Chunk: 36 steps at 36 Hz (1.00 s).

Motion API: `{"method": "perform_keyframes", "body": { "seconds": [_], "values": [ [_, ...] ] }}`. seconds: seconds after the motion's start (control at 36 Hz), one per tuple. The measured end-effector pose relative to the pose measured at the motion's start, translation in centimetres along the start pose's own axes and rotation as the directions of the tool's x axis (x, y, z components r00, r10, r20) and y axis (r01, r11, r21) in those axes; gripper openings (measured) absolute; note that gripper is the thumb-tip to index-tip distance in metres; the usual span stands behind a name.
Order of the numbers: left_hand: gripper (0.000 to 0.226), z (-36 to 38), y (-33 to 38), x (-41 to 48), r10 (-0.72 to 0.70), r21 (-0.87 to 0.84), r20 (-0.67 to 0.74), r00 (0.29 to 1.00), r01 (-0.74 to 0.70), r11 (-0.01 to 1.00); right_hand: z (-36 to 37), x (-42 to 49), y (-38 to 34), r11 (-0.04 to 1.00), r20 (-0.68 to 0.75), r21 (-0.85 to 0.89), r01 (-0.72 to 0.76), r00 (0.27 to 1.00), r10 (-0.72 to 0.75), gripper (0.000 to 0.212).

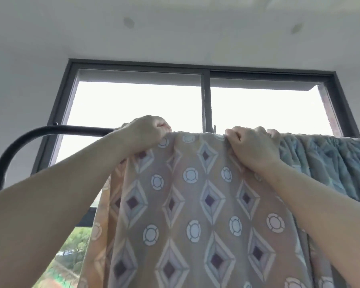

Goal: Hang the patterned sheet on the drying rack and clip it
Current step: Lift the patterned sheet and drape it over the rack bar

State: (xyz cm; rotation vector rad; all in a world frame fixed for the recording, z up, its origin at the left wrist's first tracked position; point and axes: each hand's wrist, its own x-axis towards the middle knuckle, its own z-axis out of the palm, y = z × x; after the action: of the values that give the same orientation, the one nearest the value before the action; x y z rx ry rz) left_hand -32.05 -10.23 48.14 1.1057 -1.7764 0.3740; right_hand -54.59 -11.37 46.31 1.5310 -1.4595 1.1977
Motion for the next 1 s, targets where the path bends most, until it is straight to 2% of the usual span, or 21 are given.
{"method": "perform_keyframes", "body": {
  "seconds": [0.03,0.08,0.14,0.19,0.25,0.36,0.44,0.5,0.58,0.67,0.72,0.78,0.83,0.86,0.92,1.0],
  "values": [
    [0.026,0.2,-0.2,0.0,0.012,0.001,0.034,0.999,-0.012,1.0,0.1,0.0,0.2,1.0,0.007,0.006,0.004,1.0,-0.004,0.038],
    [0.047,0.5,-0.8,0.0,-0.02,0.116,0.04,0.999,0.015,0.993,-0.2,-0.2,0.8,1.0,0.015,-0.01,-0.006,1.0,0.006,0.041],
    [0.065,0.2,-1.6,0.0,-0.1,0.289,-0.032,0.994,0.105,0.952,-0.7,-0.4,1.2,0.998,0.004,-0.053,-0.016,1.0,0.017,0.047],
    [0.068,-0.3,-2.5,-0.2,-0.147,0.429,-0.145,0.978,0.196,0.882,-0.7,-0.7,1.4,0.995,-0.004,-0.095,-0.021,1.0,0.021,0.05],
    [0.064,-0.5,-3.1,-0.4,-0.155,0.455,-0.2,0.968,0.232,0.86,-0.4,-0.6,1.1,0.995,0.0,-0.097,-0.014,1.0,0.014,0.049],
    [0.047,-0.2,-3.1,-0.9,-0.12,0.374,-0.22,0.968,0.198,0.906,-0.1,-0.8,0.5,0.995,-0.005,-0.08,-0.066,0.998,0.066,0.048],
    [0.032,-0.7,-3.7,-0.6,-0.12,0.317,-0.237,0.964,0.194,0.929,-0.6,-1.3,-0.4,0.997,-0.037,-0.04,-0.065,0.997,0.063,0.04],
    [0.029,-0.8,-3.9,-0.6,-0.11,0.308,-0.236,0.966,0.181,0.934,-0.8,-2.1,-2.1,0.994,-0.08,0.105,0.043,0.996,-0.035,0.033],
    [0.022,-0.6,-3.5,-1.2,-0.03,0.268,-0.282,0.959,0.109,0.957,-0.8,-3.4,-5.9,0.908,-0.096,0.329,0.259,0.966,-0.241,0.034],
    [0.017,-0.9,-3.5,-2.9,0.026,0.161,-0.304,0.952,0.024,0.987,-0.2,-3.5,-8.1,0.901,-0.018,0.344,0.263,0.962,-0.274,0.038],
    [0.022,-1.4,-3.9,-4.2,-0.019,0.102,-0.384,0.923,0.063,0.993,0.0,-3.2,-8.7,0.916,0.005,0.321,0.241,0.967,-0.256,0.038],
    [0.031,-1.8,-4.6,-5.6,-0.133,0.084,-0.549,0.825,0.213,0.973,0.1,-3.2,-9.1,0.925,0.017,0.303,0.229,0.969,-0.245,0.036],
    [0.035,-2.3,-5.5,-6.5,-0.271,-0.031,-0.621,0.735,0.322,0.946,0.0,-3.4,-9.7,0.933,0.007,0.291,0.213,0.974,-0.225,0.033],
    [0.039,-2.6,-6.1,-6.5,-0.326,-0.096,-0.604,0.727,0.339,0.936,0.0,-3.5,-10.0,0.937,-0.006,0.279,0.209,0.976,-0.216,0.031],
    [0.042,-3.3,-7.2,-6.3,-0.387,-0.197,-0.517,0.763,0.334,0.922,-0.1,-3.5,-10.5,0.948,-0.027,0.247,0.198,0.98,-0.198,0.029],
    [0.031,-4.6,-8.3,-5.9,-0.332,-0.232,-0.456,0.826,0.25,0.94,-0.2,-3.3,-11.2,0.96,-0.051,0.211,0.186,0.983,-0.179,0.027]
  ]
}}
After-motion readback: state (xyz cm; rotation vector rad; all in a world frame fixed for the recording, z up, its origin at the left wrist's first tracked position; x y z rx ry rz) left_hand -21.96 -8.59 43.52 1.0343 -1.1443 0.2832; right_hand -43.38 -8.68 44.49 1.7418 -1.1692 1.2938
